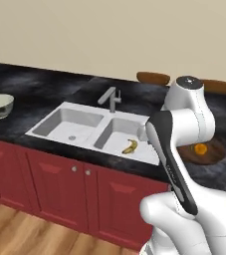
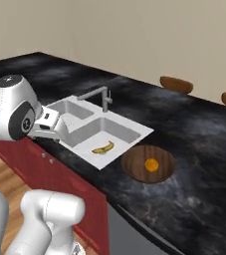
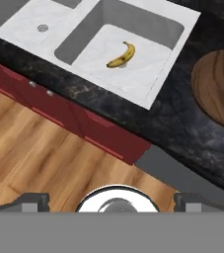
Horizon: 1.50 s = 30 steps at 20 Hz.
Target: Pick the oranges from the cabinet and place them in one bowl. Pick the banana from the sink and place it in the other bowl.
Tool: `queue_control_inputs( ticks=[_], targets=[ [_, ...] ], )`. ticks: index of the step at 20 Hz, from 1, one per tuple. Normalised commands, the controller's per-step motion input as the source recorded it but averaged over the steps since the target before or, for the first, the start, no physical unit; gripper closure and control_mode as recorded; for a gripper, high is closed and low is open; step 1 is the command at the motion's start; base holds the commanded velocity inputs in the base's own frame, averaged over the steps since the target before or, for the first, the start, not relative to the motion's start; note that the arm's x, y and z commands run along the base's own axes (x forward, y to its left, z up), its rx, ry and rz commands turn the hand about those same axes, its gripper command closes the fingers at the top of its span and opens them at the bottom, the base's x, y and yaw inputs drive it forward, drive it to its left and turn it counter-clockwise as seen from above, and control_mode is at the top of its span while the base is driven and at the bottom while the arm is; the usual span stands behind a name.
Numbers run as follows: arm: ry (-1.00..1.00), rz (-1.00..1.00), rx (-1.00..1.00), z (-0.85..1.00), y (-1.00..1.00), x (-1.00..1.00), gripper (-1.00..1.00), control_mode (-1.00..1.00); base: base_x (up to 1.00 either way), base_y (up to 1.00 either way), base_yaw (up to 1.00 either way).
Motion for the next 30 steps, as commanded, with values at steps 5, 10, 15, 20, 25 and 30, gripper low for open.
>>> queue_control_inputs(
  ticks=[5,10,15,20,25,30],
  targets=[
    [0.0,0.0,0.0,0.0,0.0,0.0,-1.0,1.0,-0.03,0.18,0.5],
    [0.0,0.0,0.0,0.0,0.0,0.0,-1.0,1.0,-0.06,0.31,0.49],
    [0.0,0.0,0.0,0.0,0.0,0.0,-1.0,1.0,-0.06,0.28,0.5],
    [0.0,0.0,0.0,0.0,0.0,0.0,-1.0,1.0,-0.18,0.2,0.45],
    [0.0,0.0,0.0,0.0,0.0,0.0,-1.0,1.0,0.03,0.01,0.5],
    [0.0,0.0,0.0,0.0,0.0,0.0,-1.0,1.0,0.4,0.28,0.35]
  ],
)
